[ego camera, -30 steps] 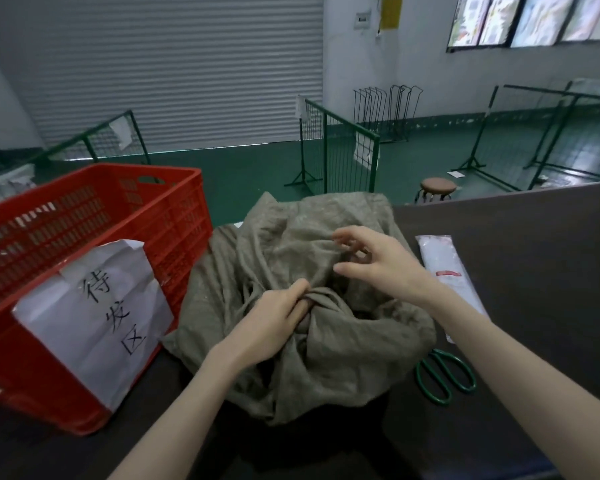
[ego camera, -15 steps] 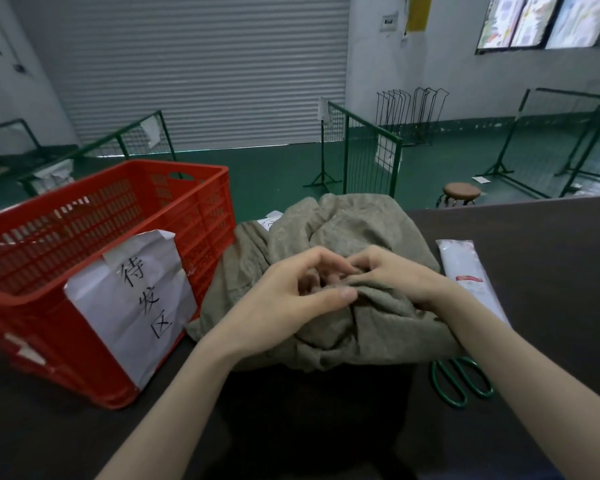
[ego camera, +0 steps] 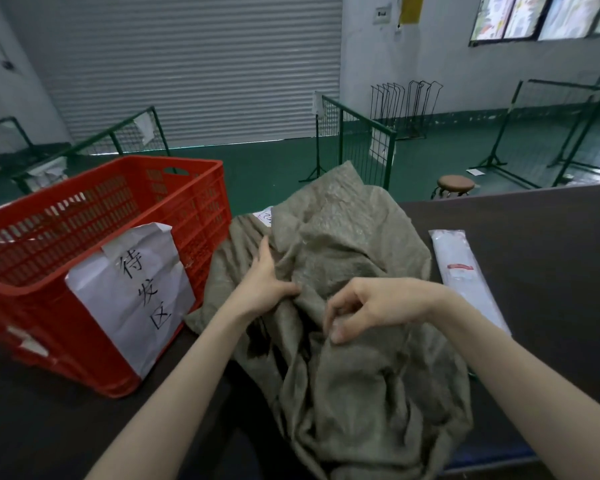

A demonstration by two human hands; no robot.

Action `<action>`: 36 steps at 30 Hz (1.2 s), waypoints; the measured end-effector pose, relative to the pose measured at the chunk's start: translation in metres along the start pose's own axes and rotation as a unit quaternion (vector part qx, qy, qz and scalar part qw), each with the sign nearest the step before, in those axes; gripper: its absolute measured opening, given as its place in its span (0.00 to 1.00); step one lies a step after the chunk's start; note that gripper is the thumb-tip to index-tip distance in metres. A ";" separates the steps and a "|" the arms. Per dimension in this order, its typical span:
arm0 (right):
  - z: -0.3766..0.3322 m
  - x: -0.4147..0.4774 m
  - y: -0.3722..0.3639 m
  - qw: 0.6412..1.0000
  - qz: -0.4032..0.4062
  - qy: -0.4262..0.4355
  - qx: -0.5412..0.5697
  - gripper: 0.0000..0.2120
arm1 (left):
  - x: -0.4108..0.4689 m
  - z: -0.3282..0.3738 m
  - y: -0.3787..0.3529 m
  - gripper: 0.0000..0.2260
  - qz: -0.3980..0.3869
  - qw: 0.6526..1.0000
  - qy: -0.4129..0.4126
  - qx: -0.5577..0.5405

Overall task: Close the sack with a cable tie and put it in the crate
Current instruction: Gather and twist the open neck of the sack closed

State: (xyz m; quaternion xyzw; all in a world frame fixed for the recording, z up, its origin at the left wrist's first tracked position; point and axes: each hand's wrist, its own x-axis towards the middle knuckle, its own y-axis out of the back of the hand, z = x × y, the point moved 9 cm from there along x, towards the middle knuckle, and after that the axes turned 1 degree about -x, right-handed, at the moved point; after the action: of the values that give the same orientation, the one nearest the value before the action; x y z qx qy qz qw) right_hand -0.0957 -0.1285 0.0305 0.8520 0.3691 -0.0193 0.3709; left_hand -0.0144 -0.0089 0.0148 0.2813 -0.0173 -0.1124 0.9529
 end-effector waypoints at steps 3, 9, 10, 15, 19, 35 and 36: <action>0.005 -0.002 0.002 0.999 0.029 -0.003 0.030 0.10 | -0.004 -0.012 -0.007 0.38 0.002 0.997 -0.027 -0.075; -0.002 -0.038 0.077 0.862 0.499 0.089 0.014 0.10 | -0.034 0.003 -0.021 0.20 -0.057 0.983 -0.123 -0.127; -0.001 -0.044 0.081 0.838 0.540 0.082 -0.020 0.13 | -0.038 0.001 -0.024 0.19 -0.070 0.984 -0.132 -0.099; 0.020 -0.027 0.078 0.847 0.498 -0.026 -0.184 0.37 | -0.062 -0.004 -0.040 0.06 -0.114 0.963 -0.213 0.119; 0.049 0.008 0.048 0.931 0.359 -0.032 -0.062 0.43 | -0.084 -0.008 -0.059 0.06 -0.191 0.945 -0.218 0.153; 0.083 0.044 -0.097 0.996 -0.016 -0.082 0.038 0.19 | -0.097 -0.197 -0.033 0.43 0.173 0.885 0.356 -0.245; 0.081 0.043 -0.105 0.996 -0.046 -0.074 0.025 0.22 | -0.096 -0.200 -0.047 0.45 0.147 0.862 0.364 -0.320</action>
State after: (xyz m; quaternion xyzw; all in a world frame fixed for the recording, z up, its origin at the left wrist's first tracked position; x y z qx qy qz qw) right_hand -0.1123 -0.1065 -0.1061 0.8393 0.3787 -0.1089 0.3746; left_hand -0.0981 0.0808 -0.1765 -0.0235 0.3267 0.1403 0.9343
